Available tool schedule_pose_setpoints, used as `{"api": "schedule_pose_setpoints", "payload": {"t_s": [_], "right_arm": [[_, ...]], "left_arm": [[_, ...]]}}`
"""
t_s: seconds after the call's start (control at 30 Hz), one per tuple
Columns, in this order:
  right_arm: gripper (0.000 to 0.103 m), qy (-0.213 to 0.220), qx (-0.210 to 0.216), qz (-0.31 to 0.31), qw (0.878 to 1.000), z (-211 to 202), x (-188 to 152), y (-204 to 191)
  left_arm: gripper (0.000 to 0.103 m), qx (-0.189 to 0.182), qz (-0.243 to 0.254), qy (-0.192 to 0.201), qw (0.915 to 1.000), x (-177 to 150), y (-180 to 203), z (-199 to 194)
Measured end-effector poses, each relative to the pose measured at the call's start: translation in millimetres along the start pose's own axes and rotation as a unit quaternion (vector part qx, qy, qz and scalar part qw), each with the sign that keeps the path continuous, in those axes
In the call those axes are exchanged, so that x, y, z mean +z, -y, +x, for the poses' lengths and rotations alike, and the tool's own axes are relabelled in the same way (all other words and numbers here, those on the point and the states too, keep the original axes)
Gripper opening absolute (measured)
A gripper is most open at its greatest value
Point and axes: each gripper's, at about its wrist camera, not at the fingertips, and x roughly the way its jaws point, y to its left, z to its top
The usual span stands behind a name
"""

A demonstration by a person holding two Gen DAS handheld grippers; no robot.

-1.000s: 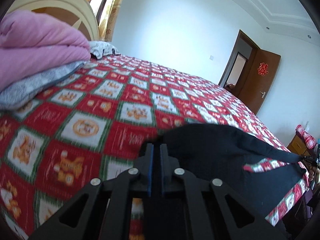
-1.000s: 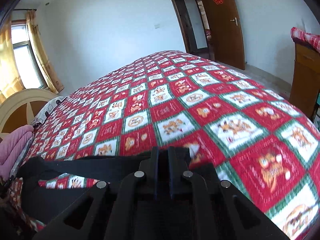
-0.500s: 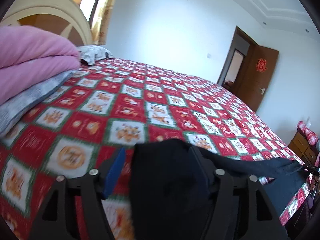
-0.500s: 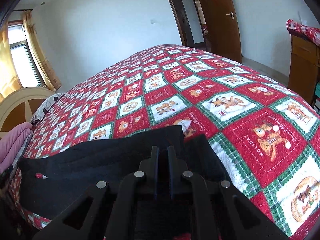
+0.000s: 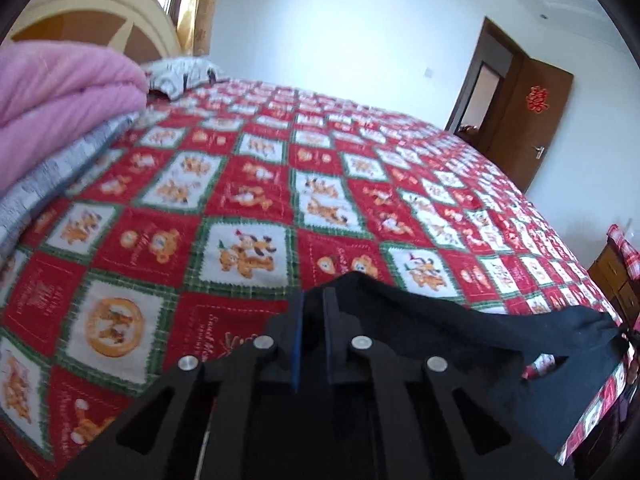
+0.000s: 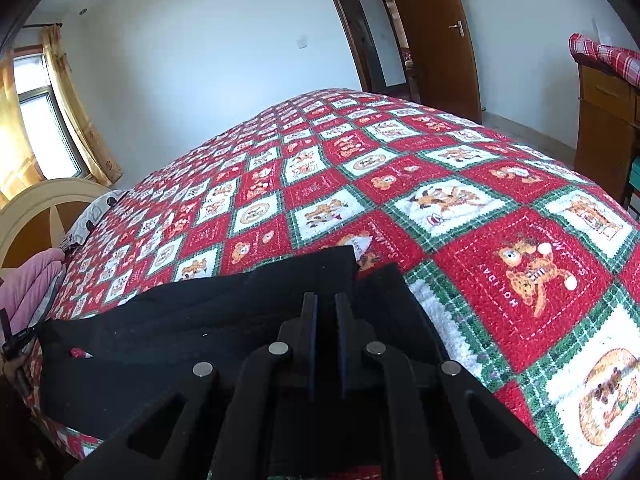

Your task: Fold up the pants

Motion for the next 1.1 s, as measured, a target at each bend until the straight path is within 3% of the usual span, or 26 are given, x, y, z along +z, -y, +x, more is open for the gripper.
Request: {"api": "schedule_pose_setpoints", "payload": {"t_s": [0.3, 0.5, 0.63, 1.1], "right_arm": [[0.008, 0.027, -0.004, 0.014, 1.0, -16.8, 7.7, 4.5], [0.008, 0.042, -0.005, 0.037, 0.998, -28.5, 5.9, 16.9], [0.008, 0.039, -0.007, 0.043, 0.998, -32.0, -1.3, 23.5], [0.008, 0.037, -0.022, 0.066, 0.997, -34.4, -20.7, 43.2]], "left_arm": [[0.008, -0.061, 0.007, 0.072, 0.9955, -28.0, -2.1, -76.6], [0.008, -0.097, 0.009, 0.091, 0.9911, -64.7, -4.0, -95.2], [0.008, -0.097, 0.009, 0.084, 0.9916, -88.4, -7.8, -97.7], [0.008, -0.059, 0.08, 0.046, 0.994, -151.3, -2.0, -97.0]]}}
